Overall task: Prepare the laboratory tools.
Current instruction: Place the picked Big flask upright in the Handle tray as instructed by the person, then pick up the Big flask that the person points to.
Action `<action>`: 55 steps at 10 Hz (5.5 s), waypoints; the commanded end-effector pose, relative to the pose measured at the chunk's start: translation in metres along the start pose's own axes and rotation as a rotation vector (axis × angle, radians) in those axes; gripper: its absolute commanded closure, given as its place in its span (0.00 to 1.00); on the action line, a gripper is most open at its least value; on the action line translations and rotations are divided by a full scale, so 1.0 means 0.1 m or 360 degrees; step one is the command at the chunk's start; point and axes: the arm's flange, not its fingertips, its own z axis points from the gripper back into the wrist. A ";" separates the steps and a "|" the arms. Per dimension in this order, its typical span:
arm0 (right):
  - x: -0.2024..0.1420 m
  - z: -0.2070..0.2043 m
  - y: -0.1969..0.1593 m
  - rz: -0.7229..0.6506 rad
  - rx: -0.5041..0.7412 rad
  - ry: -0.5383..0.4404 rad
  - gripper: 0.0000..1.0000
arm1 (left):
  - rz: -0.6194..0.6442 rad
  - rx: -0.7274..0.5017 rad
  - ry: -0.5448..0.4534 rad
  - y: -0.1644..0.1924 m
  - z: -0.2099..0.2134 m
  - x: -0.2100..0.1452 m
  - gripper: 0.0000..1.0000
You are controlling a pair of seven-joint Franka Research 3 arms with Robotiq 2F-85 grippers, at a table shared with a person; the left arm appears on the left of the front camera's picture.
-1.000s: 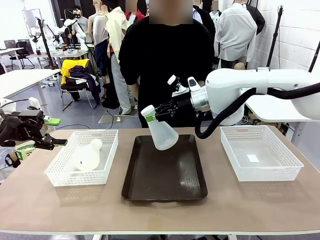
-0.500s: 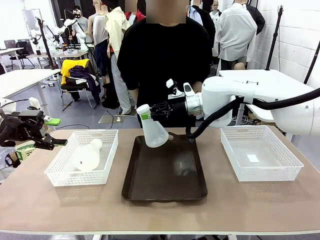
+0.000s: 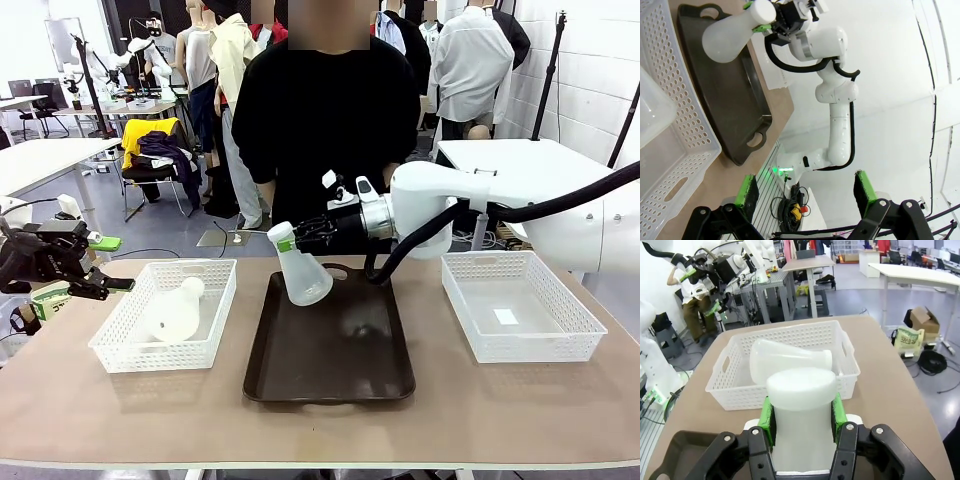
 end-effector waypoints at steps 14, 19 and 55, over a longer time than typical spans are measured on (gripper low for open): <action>-0.03 0.39 0.28 -0.0241 -0.0098 0.0256 0.00 | -0.0006 0.0017 0.0007 -0.01 0.01 -0.01 0.00; -0.02 0.67 0.35 -0.0333 -0.0182 0.0423 0.00 | -0.0006 0.0017 0.0007 -0.01 0.01 -0.01 0.00; -0.01 1.04 0.31 -0.0340 -0.0290 0.0400 0.00 | 0.0000 0.0000 0.0000 0.00 0.00 0.00 0.00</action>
